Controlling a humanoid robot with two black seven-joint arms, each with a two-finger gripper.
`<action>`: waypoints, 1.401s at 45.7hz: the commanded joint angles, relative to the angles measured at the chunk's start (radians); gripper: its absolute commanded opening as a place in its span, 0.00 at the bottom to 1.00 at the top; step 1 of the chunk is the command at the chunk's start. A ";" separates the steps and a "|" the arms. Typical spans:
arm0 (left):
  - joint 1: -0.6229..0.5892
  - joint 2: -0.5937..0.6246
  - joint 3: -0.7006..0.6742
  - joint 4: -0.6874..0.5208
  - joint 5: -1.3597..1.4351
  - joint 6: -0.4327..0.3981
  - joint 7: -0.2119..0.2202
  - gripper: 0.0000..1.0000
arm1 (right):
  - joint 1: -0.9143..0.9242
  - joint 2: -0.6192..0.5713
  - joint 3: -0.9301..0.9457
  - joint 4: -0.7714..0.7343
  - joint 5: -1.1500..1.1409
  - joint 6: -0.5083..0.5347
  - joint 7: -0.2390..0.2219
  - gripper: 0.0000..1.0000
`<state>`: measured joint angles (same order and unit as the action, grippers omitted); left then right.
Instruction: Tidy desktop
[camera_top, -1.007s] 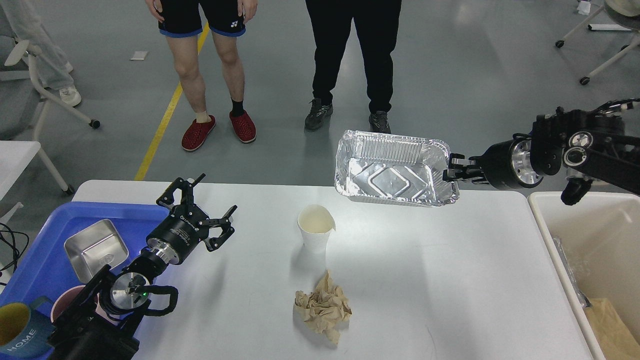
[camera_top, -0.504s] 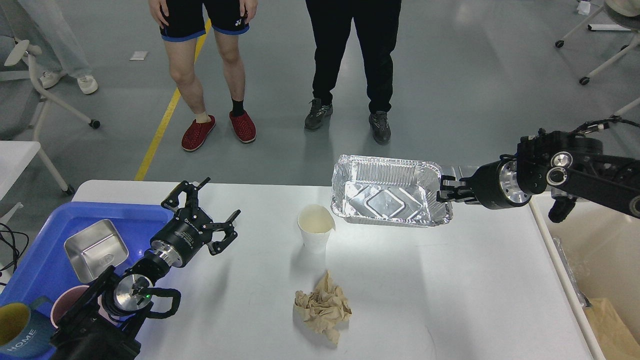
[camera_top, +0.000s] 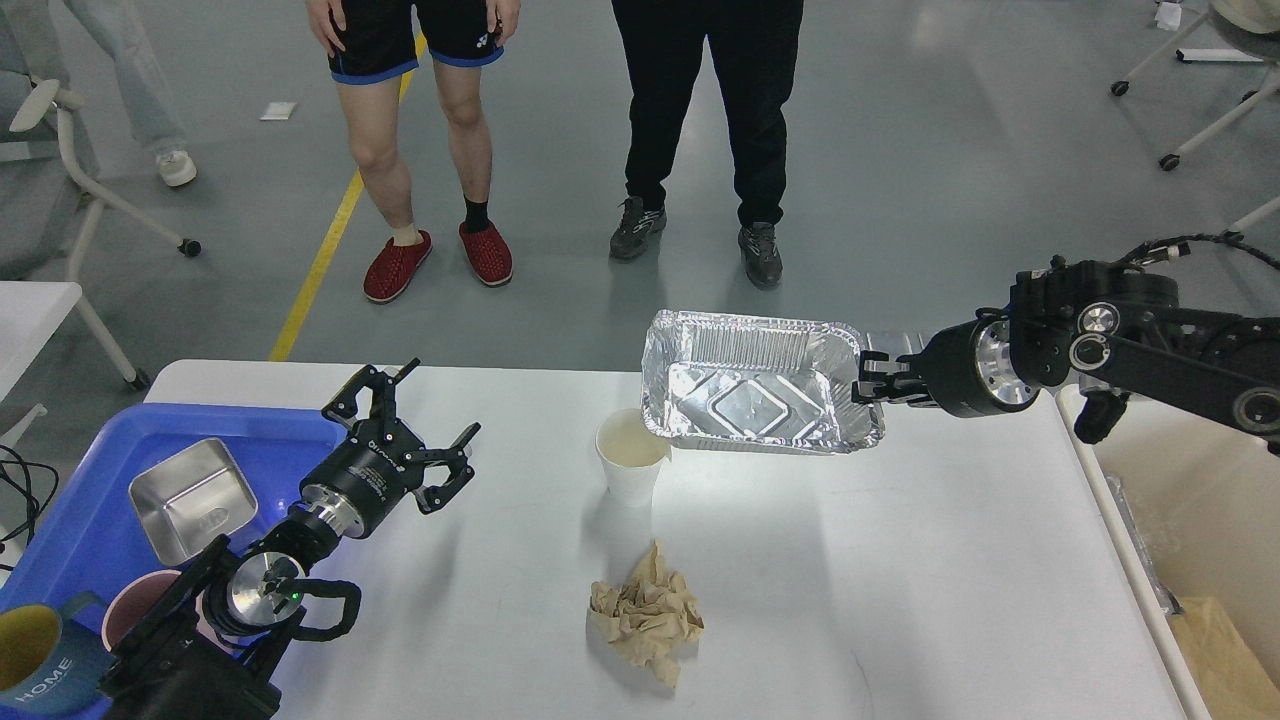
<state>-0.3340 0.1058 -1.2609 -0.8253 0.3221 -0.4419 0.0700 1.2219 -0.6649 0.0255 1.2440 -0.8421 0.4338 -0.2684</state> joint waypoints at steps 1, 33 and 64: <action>0.000 0.000 0.000 0.000 0.000 0.002 0.001 0.97 | -0.001 0.005 -0.001 0.000 0.000 -0.001 0.000 0.00; 0.015 0.713 0.533 -0.624 0.229 0.285 0.019 0.96 | -0.007 -0.004 0.004 0.002 0.002 -0.001 0.000 0.00; -0.447 1.341 0.992 -0.908 0.222 0.078 0.063 0.96 | -0.012 -0.007 0.008 0.002 0.003 -0.001 0.002 0.00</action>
<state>-0.7604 1.3491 -0.2662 -1.7066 0.5437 -0.3053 0.1352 1.2112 -0.6733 0.0339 1.2467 -0.8400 0.4325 -0.2680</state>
